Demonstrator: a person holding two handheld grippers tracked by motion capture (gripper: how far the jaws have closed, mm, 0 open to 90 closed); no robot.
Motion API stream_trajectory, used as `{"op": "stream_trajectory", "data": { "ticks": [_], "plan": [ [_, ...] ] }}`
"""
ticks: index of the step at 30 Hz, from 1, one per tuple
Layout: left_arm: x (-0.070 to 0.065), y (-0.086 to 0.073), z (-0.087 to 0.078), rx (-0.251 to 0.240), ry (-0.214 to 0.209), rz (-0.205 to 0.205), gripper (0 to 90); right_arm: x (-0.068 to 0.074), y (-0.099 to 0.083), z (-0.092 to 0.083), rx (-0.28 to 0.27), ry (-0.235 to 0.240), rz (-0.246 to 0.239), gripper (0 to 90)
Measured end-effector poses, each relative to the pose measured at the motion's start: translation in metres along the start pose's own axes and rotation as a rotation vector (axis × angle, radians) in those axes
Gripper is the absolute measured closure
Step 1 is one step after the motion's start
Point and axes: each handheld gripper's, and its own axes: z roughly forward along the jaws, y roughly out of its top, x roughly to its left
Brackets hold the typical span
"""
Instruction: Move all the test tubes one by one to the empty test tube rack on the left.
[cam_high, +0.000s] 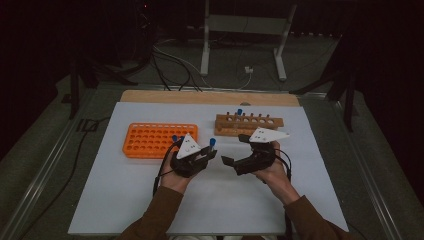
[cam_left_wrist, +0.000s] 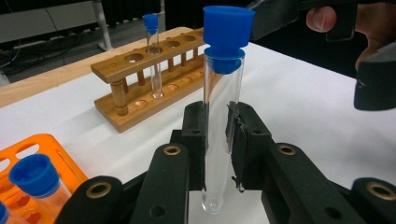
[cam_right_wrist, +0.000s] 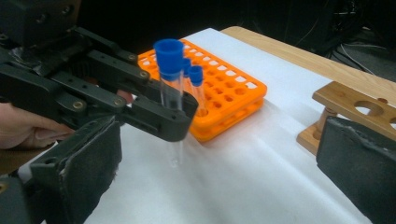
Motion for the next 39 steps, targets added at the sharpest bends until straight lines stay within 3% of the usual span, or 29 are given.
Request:
{"op": "stream_trajectory", "data": {
  "ticks": [28,39],
  "plan": [
    [0.012,0.001,-0.017,-0.051,0.024,-0.043,78.1,-0.029,-0.021,-0.026,-0.041,-0.079,0.088,0.0],
    [0.021,0.001,-0.035,-0.097,0.043,-0.062,78.1,-0.036,-0.025,-0.033,-0.053,-0.086,0.119,0.0]
  ]
}}
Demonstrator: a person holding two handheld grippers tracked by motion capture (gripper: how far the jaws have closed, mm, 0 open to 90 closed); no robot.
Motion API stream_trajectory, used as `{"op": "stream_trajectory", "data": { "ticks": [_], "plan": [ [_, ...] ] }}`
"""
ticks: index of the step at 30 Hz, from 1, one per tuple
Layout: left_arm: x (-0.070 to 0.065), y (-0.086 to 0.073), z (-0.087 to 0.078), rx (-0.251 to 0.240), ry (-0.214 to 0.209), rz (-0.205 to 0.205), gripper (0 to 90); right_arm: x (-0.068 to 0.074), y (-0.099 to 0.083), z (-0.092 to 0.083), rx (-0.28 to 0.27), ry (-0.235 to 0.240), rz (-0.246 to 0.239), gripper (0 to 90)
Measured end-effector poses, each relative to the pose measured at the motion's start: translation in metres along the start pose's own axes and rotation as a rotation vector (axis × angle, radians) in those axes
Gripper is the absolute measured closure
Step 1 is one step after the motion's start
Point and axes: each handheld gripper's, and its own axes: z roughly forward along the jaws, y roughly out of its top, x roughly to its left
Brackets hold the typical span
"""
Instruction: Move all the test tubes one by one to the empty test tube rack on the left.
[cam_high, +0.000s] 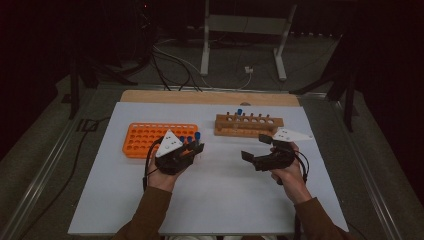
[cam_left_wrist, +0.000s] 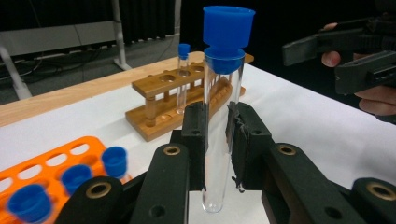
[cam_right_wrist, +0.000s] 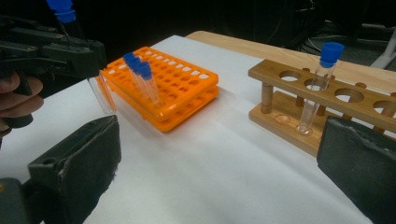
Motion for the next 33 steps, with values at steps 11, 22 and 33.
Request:
{"op": "stream_trajectory", "data": {
  "ticks": [11,22,33],
  "plan": [
    [0.019,-0.003,-0.011,0.007,0.053,-0.027,78.1,-0.005,-0.002,-0.001,0.001,-0.007,0.008,0.0],
    [0.035,-0.007,-0.024,-0.023,0.122,-0.044,78.1,-0.007,-0.002,-0.003,-0.001,-0.012,0.011,0.0],
    [0.049,-0.018,-0.032,-0.049,0.219,-0.062,78.1,-0.008,-0.003,-0.003,0.0,-0.012,0.013,0.0]
  ]
}}
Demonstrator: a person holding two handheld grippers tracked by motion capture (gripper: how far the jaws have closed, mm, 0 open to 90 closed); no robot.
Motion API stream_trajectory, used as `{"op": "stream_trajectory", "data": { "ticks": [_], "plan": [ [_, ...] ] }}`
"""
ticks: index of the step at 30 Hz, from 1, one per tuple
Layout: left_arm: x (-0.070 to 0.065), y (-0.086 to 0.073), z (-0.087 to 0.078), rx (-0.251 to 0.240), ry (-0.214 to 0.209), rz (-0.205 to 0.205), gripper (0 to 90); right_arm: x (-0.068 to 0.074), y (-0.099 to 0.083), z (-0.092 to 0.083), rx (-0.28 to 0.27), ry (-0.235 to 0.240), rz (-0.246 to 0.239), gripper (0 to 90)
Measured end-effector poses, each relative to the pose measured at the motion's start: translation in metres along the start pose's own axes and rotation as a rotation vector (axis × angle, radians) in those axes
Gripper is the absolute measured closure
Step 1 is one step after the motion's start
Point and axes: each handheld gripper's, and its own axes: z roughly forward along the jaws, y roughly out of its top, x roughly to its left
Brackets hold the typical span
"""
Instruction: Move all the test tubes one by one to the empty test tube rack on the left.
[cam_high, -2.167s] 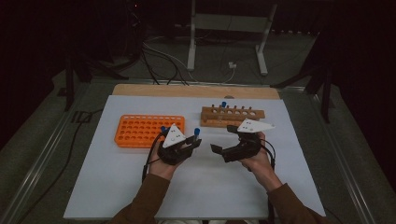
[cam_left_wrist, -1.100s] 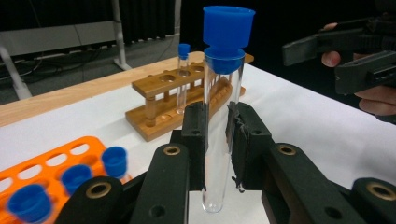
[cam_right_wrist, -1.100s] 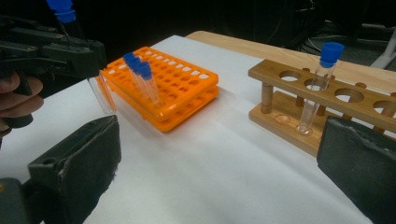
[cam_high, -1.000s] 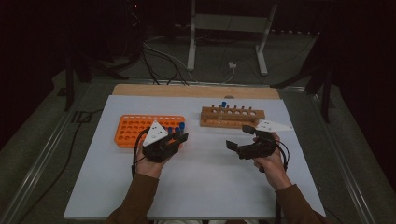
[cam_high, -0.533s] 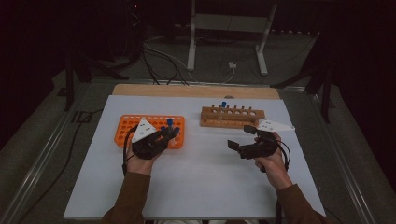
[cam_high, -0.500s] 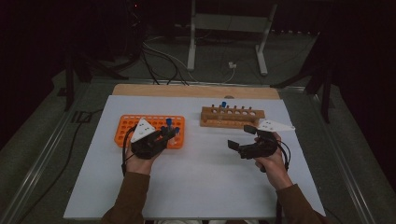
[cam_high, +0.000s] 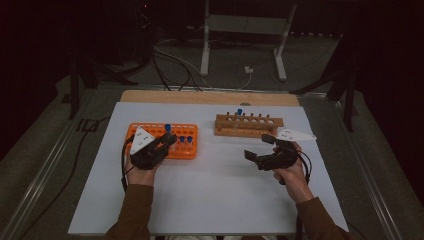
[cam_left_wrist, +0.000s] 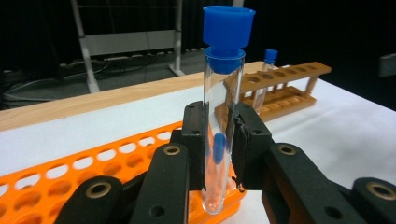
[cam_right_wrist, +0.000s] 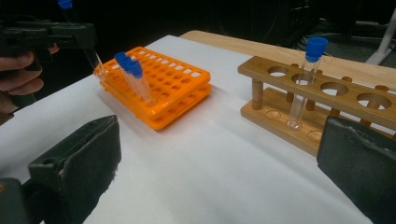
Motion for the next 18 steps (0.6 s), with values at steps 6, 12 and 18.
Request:
{"op": "stream_trajectory", "data": {
  "ticks": [6,12,18],
  "plan": [
    [0.007,-0.005,0.0,-0.004,0.037,-0.017,78.1,0.0,0.0,0.0,-0.001,0.001,0.002,0.0],
    [0.013,-0.011,0.005,-0.002,0.08,-0.032,78.1,0.0,0.0,0.0,-0.001,0.0,0.002,0.0],
    [0.018,-0.019,0.013,0.01,0.104,-0.032,78.1,0.0,0.0,0.001,0.0,0.0,0.003,0.0]
  ]
}}
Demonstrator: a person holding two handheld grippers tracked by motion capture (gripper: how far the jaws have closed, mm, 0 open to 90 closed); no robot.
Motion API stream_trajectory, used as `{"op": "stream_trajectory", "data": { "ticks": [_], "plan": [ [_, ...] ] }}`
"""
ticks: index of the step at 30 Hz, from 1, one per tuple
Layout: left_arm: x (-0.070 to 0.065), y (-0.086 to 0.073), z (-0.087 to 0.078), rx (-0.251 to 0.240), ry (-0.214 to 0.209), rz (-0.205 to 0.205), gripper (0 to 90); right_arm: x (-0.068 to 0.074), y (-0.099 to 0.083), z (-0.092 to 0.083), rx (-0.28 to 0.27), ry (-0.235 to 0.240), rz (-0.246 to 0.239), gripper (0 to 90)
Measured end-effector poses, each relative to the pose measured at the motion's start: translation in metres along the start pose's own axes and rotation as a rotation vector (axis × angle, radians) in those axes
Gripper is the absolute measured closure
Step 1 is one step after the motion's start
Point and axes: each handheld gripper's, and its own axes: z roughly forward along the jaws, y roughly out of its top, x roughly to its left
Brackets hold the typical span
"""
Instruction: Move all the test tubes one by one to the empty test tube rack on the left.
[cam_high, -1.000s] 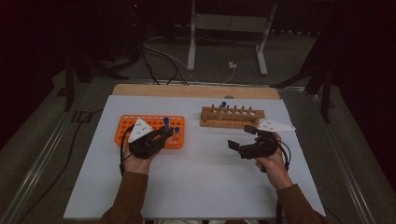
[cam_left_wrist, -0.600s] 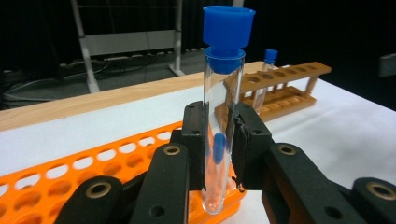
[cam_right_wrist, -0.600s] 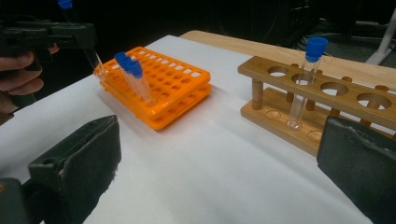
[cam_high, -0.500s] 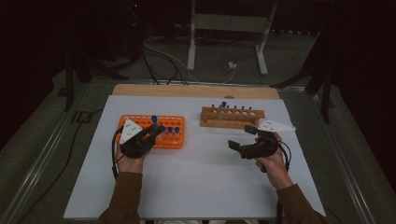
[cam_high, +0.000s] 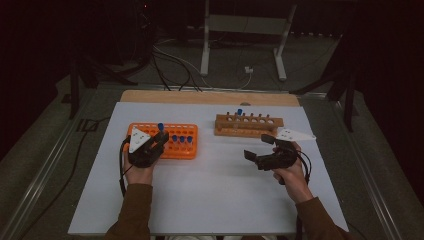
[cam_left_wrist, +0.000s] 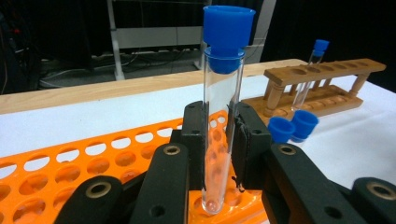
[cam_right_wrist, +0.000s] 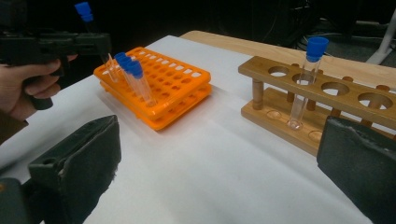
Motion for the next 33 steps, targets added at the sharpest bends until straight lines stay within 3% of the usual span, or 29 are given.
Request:
{"op": "stream_trajectory", "data": {
  "ticks": [13,17,21,29,33],
  "plan": [
    [-0.002,-0.014,0.014,0.032,0.015,0.007,77.8,0.0,-0.001,0.001,0.001,0.006,0.002,0.0],
    [-0.001,-0.019,0.018,0.073,0.021,0.017,77.9,0.001,-0.001,0.001,0.001,0.008,0.003,0.0],
    [-0.003,-0.025,0.025,0.144,0.029,0.034,77.9,0.0,-0.001,0.0,0.0,0.008,0.006,0.0],
    [-0.006,-0.031,0.03,0.204,0.043,0.063,78.4,0.0,-0.001,0.0,0.0,0.01,0.009,0.0],
    [-0.005,-0.03,0.029,0.208,0.047,0.051,77.5,0.0,-0.001,0.0,0.001,0.012,0.008,0.0]
  ]
}}
